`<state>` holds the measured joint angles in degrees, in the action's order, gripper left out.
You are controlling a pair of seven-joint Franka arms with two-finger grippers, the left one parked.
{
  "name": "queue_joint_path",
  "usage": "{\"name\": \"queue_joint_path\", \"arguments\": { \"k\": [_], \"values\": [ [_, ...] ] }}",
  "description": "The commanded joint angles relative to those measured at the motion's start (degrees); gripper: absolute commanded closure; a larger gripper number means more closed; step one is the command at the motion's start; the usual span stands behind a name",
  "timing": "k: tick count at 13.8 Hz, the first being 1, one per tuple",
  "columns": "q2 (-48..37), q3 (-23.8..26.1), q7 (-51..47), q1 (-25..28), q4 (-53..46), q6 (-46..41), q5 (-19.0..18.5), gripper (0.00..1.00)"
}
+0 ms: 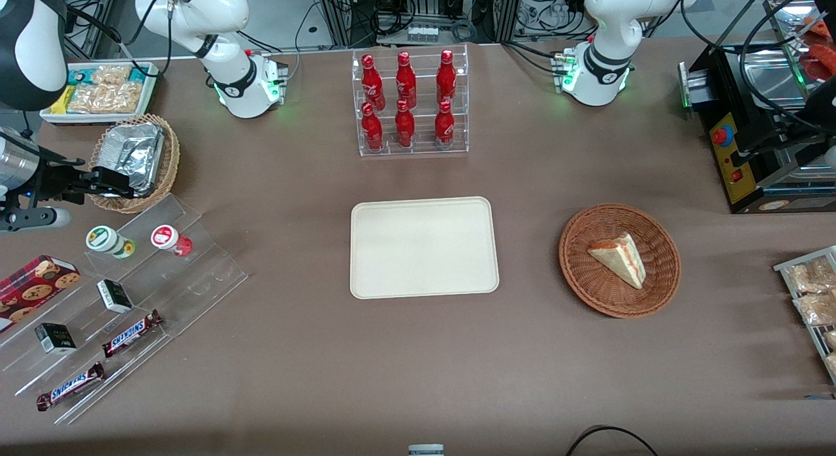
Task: Place green gum on tray
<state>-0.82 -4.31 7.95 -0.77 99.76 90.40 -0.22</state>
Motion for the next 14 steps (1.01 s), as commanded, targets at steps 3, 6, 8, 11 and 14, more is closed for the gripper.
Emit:
{"name": "queue_joint_path", "arguments": {
  "k": [3, 6, 8, 11, 14],
  "values": [
    [-0.59, 0.36, -1.19, -0.11, 0.25, -0.14, -1.1, 0.0],
    [-0.94, 0.27, -0.05, -0.54, 3.58, 2.66, -1.1, 0.0],
    [-1.81, -0.08, 4.49, -0.72, 7.36, 6.7, -1.1, 0.0],
    [-1.82, -0.35, 19.85, -4.05, 10.79, 11.1, -1.1, 0.0],
    [-1.12, -0.35, 37.52, -7.39, 13.35, 17.16, -1.1, 0.0]
  ]
}}
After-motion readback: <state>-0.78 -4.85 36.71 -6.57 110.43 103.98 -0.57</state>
